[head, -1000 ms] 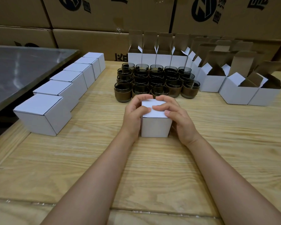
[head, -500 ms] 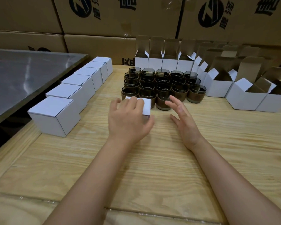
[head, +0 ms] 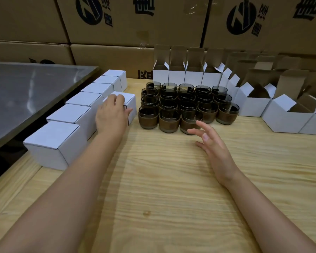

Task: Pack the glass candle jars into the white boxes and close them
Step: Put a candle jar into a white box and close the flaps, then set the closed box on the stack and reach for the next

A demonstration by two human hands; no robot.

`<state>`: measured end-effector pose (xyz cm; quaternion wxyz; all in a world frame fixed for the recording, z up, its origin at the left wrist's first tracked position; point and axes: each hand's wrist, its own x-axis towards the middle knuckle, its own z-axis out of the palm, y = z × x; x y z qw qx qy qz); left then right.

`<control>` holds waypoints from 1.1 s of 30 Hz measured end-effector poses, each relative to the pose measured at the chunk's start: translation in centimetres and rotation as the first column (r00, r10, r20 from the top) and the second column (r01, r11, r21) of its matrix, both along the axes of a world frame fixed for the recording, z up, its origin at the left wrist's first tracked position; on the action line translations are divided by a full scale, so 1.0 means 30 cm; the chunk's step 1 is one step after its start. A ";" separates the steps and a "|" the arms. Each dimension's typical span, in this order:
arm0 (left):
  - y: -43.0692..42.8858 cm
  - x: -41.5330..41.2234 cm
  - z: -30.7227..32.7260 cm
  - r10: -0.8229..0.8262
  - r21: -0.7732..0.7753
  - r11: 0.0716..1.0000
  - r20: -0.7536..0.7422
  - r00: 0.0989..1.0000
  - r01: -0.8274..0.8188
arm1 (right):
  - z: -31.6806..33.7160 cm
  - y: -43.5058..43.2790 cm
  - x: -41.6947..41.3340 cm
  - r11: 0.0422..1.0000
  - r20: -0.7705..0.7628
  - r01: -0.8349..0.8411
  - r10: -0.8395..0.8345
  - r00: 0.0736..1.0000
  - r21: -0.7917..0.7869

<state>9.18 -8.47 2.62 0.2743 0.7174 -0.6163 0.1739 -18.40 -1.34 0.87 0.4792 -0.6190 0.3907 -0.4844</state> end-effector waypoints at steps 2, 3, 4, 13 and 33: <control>-0.060 0.002 -0.001 -0.028 0.002 1.000 -0.065 0.997 0.028 | -0.004 -0.004 0.000 1.000 -0.009 -0.009 0.010 1.000 0.002; -0.092 0.006 -0.002 -0.037 0.008 0.999 -0.096 0.995 0.038 | -0.007 -0.007 0.000 1.000 -0.017 -0.017 0.017 1.000 0.003; -0.124 0.012 -0.001 -0.043 0.021 0.999 -0.124 0.991 0.046 | -0.010 -0.010 -0.001 1.000 -0.024 -0.022 0.022 0.999 0.003; -0.400 0.066 0.027 -0.122 0.223 0.959 -0.224 0.967 0.173 | -0.039 -0.027 -0.017 0.999 -0.048 -0.051 0.052 0.997 0.014; -0.179 -0.084 0.054 -0.216 -0.118 0.976 -0.635 0.742 0.183 | -0.020 -0.023 -0.001 0.997 -0.116 -0.043 0.050 0.992 0.064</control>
